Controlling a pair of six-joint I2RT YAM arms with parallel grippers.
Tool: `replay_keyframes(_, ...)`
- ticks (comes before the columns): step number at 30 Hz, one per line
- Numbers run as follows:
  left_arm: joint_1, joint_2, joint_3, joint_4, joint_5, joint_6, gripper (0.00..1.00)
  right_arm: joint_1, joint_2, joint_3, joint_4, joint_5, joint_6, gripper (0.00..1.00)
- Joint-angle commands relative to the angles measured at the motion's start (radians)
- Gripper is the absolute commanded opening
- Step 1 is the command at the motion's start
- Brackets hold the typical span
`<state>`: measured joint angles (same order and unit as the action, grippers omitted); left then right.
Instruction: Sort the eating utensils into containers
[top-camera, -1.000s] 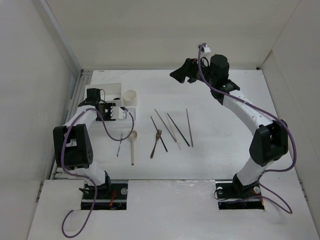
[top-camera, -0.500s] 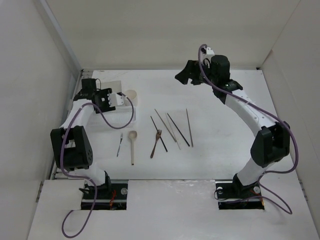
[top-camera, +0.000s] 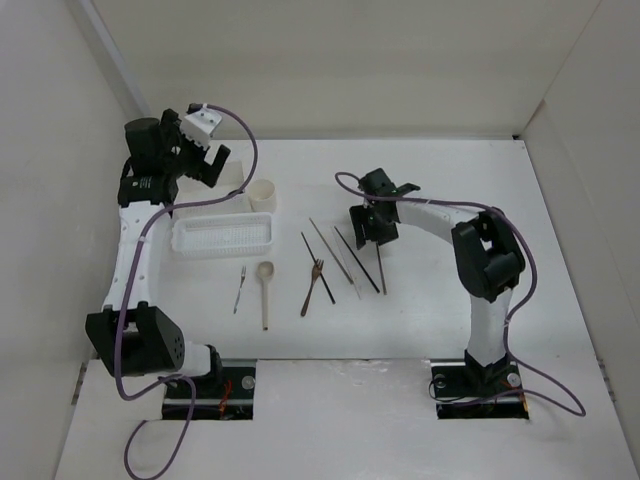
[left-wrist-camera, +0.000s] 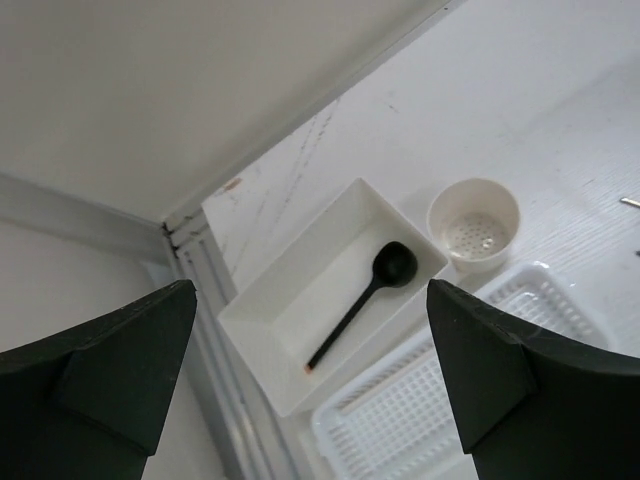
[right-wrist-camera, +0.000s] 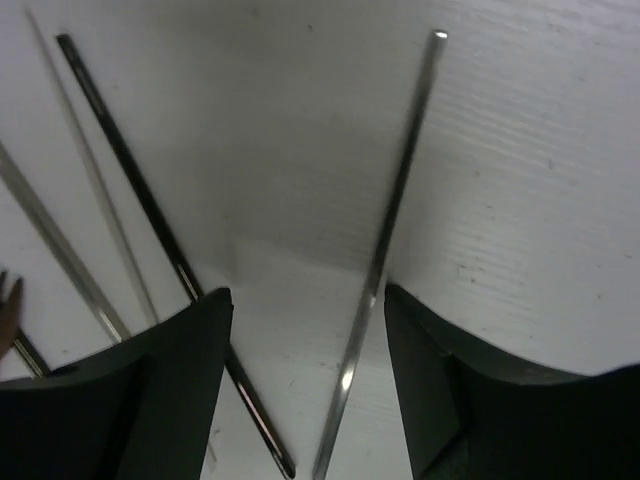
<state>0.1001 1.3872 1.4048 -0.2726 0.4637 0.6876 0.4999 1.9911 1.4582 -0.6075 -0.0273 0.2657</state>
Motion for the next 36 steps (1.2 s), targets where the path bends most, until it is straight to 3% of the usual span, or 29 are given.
replay_keyframes(1, 0.004, -0.040, -0.058, 0.045, 0.018, -0.204, 1.00, 0.005, -0.038, -0.025, -0.015, 0.096, 0.050, 0.68)
replay_keyframes(11, 0.004, -0.105, -0.144, 0.101, -0.066, -0.180, 1.00, 0.034, 0.003, -0.076, -0.026, 0.178, 0.081, 0.63)
replay_keyframes(15, 0.004, -0.114, -0.165, 0.111, -0.066, -0.189, 1.00, 0.034, 0.037, -0.076, -0.035, 0.190, 0.090, 0.56)
replay_keyframes(19, 0.004, -0.137, -0.175, 0.111, -0.045, -0.189, 1.00, 0.043, 0.037, -0.097, -0.035, 0.213, 0.099, 0.39)
replay_keyframes(23, 0.004, -0.146, -0.194, 0.111, -0.034, -0.189, 1.00, 0.043, 0.037, -0.107, -0.025, 0.231, 0.109, 0.00)
replay_keyframes(26, -0.005, -0.155, -0.194, 0.089, -0.007, -0.175, 1.00, 0.043, 0.014, -0.107, -0.025, 0.256, 0.109, 0.00)
replay_keyframes(31, -0.048, -0.165, -0.194, 0.021, 0.065, -0.192, 0.90, 0.034, -0.154, -0.107, 0.037, 0.316, 0.061, 0.00)
replay_keyframes(36, -0.102, -0.165, -0.194, -0.007, 0.265, -0.201, 0.90, 0.034, -0.317, -0.035, 0.101, 0.369, 0.024, 0.00)
